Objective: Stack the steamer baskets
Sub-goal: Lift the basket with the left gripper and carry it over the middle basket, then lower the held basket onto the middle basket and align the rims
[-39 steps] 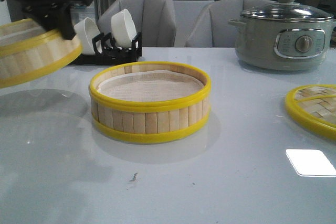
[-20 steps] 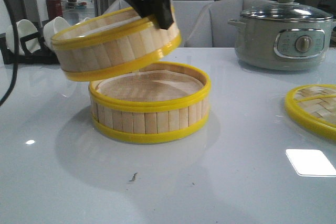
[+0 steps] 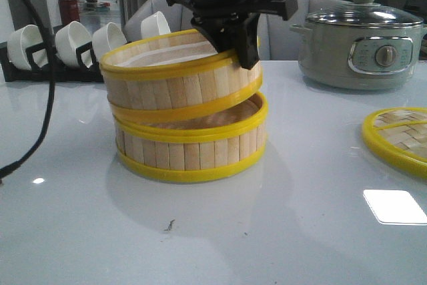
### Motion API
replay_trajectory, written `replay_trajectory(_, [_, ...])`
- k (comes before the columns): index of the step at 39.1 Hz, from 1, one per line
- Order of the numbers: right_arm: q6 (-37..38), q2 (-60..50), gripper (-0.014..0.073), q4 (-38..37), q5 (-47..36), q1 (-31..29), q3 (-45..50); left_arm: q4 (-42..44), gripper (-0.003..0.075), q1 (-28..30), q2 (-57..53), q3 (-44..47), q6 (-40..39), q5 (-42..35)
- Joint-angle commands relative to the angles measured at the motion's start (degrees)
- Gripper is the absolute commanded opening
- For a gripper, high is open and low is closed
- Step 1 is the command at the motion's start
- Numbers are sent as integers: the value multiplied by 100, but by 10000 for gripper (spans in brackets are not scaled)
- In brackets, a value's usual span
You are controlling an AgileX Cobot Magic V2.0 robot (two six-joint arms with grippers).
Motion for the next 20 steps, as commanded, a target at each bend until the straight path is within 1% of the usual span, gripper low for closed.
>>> replay_trajectory(1, [-33, -18, 447, -72, -519, 9, -203, 78, 86, -55, -289, -227, 0, -317])
replay_trajectory(12, [-33, -18, 447, -72, -519, 9, -203, -12, 86, -55, -82, -227, 0, -374])
replay_trajectory(20, [-33, -18, 447, -72, -519, 9, -203, -621, 86, -55, 48, -227, 58, -438])
